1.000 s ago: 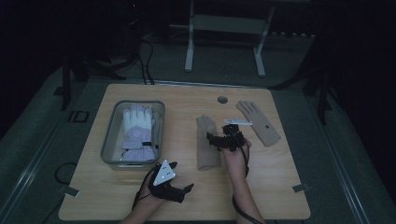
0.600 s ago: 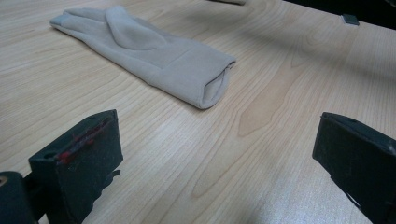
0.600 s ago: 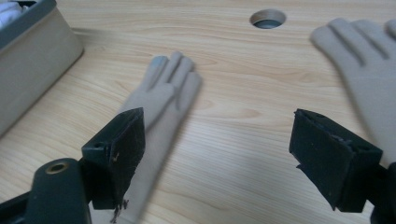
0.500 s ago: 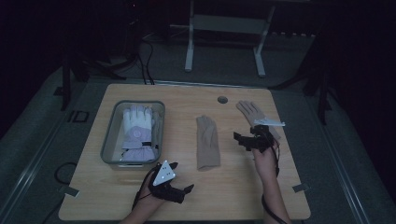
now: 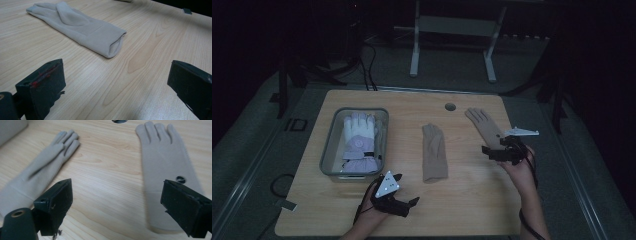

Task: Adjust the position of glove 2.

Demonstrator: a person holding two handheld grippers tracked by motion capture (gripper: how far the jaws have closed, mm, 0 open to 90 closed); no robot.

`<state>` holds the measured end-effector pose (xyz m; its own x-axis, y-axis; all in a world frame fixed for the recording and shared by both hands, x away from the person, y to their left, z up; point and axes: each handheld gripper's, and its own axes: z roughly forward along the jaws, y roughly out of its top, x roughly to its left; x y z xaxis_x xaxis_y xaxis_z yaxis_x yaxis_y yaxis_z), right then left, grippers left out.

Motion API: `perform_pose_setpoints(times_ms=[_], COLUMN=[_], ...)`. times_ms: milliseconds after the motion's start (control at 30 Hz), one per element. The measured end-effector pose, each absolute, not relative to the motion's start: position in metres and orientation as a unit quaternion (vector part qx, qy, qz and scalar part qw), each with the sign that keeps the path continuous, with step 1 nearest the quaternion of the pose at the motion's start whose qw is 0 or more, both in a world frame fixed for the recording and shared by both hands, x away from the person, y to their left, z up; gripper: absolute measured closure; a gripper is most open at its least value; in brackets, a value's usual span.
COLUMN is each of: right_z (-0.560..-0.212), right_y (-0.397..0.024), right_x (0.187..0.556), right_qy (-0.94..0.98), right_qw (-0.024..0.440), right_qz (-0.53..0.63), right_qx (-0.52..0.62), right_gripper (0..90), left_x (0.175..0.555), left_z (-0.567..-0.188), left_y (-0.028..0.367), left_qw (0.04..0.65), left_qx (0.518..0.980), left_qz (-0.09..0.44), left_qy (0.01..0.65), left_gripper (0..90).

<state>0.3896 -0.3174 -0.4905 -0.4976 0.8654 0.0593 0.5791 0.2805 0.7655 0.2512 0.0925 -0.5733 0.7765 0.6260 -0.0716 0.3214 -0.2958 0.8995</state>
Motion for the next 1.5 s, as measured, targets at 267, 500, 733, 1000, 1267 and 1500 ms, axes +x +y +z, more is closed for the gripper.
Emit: perform_pose_setpoints(times_ms=[267, 500, 733, 1000, 1267, 1500], right_z=[-0.479, -0.478, -0.479, -0.496, -0.520, -0.530], right_y=[-0.336, -0.348, -0.349, -0.338, -0.333, -0.328], right_x=[0.408, 0.429, 0.451, 0.476, 0.506, 0.521], right_qy=[0.786, 0.776, 0.772, 0.786, 0.781, 0.795], right_qw=[0.218, 0.234, 0.245, 0.245, 0.225, 0.230], right_qz=[0.352, 0.336, 0.334, 0.315, 0.286, 0.262], right_qx=[0.459, 0.480, 0.483, 0.472, 0.508, 0.496], right_gripper=[22.8, 27.5, 38.2, 41.0, 40.9, 40.8], left_x=[0.251, 0.252, 0.251, 0.251, 0.252, 0.252], left_z=[-0.573, -0.573, -0.573, -0.573, -0.574, -0.574], left_y=[0.093, 0.094, 0.094, 0.094, 0.095, 0.095], left_qw=[0.514, 0.516, 0.516, 0.517, 0.519, 0.518], left_qx=[0.789, 0.788, 0.790, 0.789, 0.786, 0.787], left_qz=[0.149, 0.144, 0.142, 0.142, 0.141, 0.139], left_qy=[0.301, 0.302, 0.300, 0.300, 0.304, 0.304], left_gripper=[1.6, 1.6, 1.6, 1.6, 1.6, 1.6])
